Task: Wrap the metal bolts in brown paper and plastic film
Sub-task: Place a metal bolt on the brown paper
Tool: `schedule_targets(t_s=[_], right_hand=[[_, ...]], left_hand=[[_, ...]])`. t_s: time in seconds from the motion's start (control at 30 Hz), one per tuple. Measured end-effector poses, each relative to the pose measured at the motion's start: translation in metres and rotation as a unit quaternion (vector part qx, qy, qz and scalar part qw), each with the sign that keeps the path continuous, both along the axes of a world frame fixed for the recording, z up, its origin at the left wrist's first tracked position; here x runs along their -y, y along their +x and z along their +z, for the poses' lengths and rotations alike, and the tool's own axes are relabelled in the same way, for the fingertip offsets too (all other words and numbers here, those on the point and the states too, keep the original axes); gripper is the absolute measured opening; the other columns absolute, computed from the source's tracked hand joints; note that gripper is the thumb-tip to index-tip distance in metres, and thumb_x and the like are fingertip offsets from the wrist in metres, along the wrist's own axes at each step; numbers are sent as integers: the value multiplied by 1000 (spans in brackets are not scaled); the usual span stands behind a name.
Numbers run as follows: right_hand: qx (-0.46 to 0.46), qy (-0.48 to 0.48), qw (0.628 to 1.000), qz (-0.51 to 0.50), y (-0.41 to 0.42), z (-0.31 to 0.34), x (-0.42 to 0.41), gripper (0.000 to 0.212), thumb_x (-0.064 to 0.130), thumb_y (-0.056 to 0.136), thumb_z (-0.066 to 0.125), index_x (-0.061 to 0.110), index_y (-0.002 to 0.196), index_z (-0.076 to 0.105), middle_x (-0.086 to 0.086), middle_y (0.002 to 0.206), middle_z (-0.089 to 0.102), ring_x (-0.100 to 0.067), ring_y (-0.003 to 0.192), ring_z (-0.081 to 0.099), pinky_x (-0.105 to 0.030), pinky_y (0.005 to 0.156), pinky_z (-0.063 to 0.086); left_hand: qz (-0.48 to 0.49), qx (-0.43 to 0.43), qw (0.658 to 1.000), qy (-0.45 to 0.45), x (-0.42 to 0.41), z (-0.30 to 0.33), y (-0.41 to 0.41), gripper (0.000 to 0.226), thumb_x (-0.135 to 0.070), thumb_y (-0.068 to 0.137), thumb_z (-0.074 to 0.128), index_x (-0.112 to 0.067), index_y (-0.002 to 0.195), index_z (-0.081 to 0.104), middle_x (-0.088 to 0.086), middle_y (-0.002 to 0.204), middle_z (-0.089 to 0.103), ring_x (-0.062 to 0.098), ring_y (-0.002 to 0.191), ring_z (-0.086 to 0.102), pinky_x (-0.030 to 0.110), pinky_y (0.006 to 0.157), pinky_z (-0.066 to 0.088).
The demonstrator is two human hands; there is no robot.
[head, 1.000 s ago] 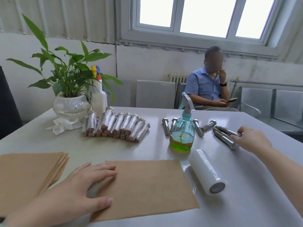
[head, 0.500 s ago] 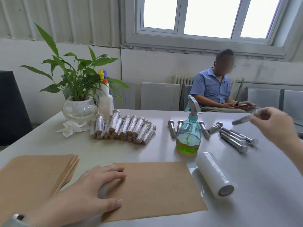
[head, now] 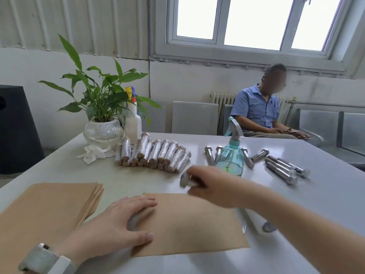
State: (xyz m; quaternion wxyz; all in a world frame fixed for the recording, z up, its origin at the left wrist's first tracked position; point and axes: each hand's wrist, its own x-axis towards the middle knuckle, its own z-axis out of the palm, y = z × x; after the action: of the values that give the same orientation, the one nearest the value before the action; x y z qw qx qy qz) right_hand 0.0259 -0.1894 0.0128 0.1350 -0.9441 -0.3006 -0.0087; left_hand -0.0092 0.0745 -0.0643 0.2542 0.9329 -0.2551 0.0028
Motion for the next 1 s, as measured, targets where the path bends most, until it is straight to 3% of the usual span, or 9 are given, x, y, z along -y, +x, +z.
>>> schedule_targets(t_s=[0.13,0.3,0.4,0.47,0.53,0.7,0.83,0.9,1.0], right_hand=[[-40,-32,997,51,-5,-35,-16,25,28,94,62,12,113,58,-3,108,53,-18,101,50,-25,80,35],[-7,20,999,31,-7,-53,-15,29,41,87,69,26,112,68,9,99,54,-1,86,43,-1,67,30],[18,35,999,26,-7,-58,-16,27,46,89,64,29,109,67,11,98,52,-1,86,41,3,71,27],[35,32,999,20,-9,-62,-16,24,48,92,60,32,109,66,11,103,53,-3,94,43,4,74,24],[53,25,998,15,-11,-65,-16,25,49,93,57,34,112,64,13,109,53,-4,103,43,5,76,20],[33,20,998,40,-13,-69,-20,27,50,93,57,35,115,63,18,102,43,-2,87,39,0,77,25],[7,33,998,54,-14,-68,-26,32,47,92,59,36,122,62,19,101,40,-1,95,39,-12,77,27],[6,43,998,45,-16,-68,-24,38,51,91,60,38,127,60,19,106,45,1,99,43,-9,80,29],[12,47,998,39,-19,-67,-18,38,54,89,60,40,124,62,20,110,51,9,90,43,1,80,27]], left_hand=[[4,-6,1000,-2,-1,0,-2,66,-55,80,70,-48,138,37,-38,145,25,-26,132,11,16,118,6],[7,-21,1000,4,0,2,-2,70,-53,82,69,-52,138,29,-51,126,12,-44,109,-2,-7,97,-4],[23,-33,999,4,0,3,-3,75,-52,82,70,-49,144,27,-51,122,10,-31,120,12,-8,94,-4],[32,-41,999,2,0,3,-4,77,-51,82,70,-49,144,24,-49,125,15,-18,129,20,-5,101,0],[37,-47,998,-4,-1,3,-5,82,-52,81,71,-48,145,21,-45,134,23,-11,136,22,8,113,6],[42,-63,997,-10,-3,0,-3,89,-55,79,72,-50,147,15,-44,139,27,-1,142,20,26,121,12],[45,-66,997,-5,-6,-2,-1,89,-58,78,71,-53,147,15,-45,140,26,2,144,19,28,121,13],[43,-65,997,-5,-6,-3,-1,87,-58,78,71,-54,146,16,-45,140,26,0,143,19,26,121,13],[45,-68,997,-4,-7,-3,-1,86,-59,78,70,-54,145,17,-44,140,26,0,143,19,27,121,13]])
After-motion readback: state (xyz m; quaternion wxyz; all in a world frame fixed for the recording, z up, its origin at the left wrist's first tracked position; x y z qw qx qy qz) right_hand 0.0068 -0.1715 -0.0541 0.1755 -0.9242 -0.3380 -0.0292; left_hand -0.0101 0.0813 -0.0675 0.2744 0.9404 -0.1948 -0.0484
